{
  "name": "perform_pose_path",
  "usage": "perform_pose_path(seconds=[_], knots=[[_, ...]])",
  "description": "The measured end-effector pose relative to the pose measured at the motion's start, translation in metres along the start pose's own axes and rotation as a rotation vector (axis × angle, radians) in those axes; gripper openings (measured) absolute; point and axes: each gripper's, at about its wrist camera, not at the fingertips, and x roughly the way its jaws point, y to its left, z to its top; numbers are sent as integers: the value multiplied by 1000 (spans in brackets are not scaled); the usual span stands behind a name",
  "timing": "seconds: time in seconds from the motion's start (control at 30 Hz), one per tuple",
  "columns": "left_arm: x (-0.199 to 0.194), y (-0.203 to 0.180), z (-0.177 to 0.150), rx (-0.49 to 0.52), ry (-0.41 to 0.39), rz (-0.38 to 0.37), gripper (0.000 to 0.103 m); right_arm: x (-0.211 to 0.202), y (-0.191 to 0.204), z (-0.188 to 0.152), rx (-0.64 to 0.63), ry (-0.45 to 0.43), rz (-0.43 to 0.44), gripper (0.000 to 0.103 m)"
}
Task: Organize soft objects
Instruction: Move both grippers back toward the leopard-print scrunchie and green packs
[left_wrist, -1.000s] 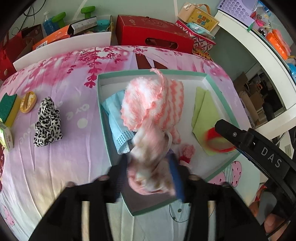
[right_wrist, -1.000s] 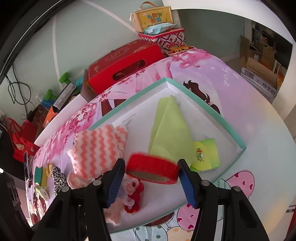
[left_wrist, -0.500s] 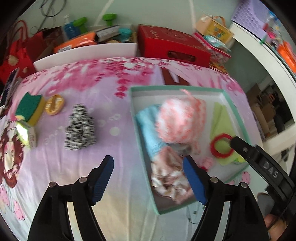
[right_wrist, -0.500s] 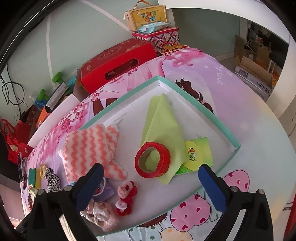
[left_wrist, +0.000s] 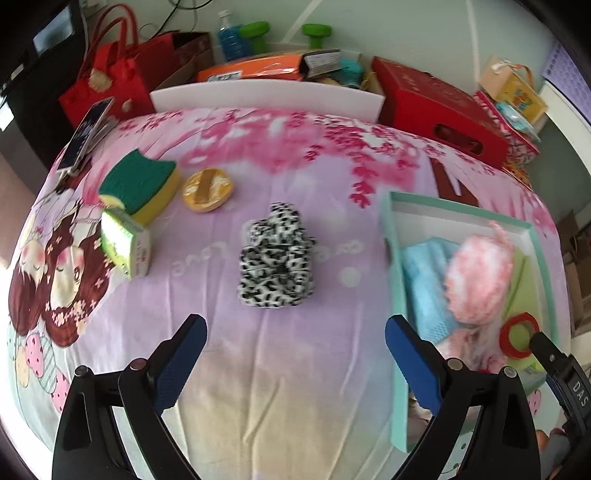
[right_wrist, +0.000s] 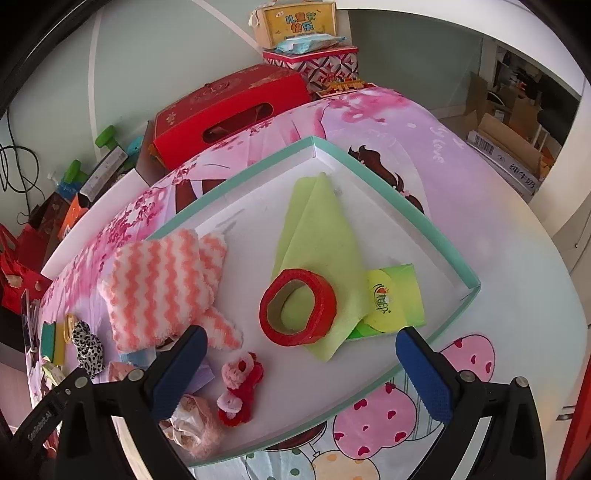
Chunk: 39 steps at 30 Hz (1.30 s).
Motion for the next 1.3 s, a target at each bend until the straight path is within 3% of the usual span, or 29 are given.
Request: perform_pose_path(seconds=[0.6, 0.77, 0.97, 1.3], knots=[[-15, 95, 21, -220, -43, 90, 97, -3, 9, 1, -22, -3, -6, 103], [-24, 128, 27, -294, -85, 179, 97, -15, 28, -1, -63, -41, -13, 103], [-32, 165, 29, -376, -111, 210, 97, -35, 57, -3, -112, -99, -4, 103], [-23, 210, 27, -490, -87, 190, 97, -68, 122, -2, -216, -183, 17, 103]])
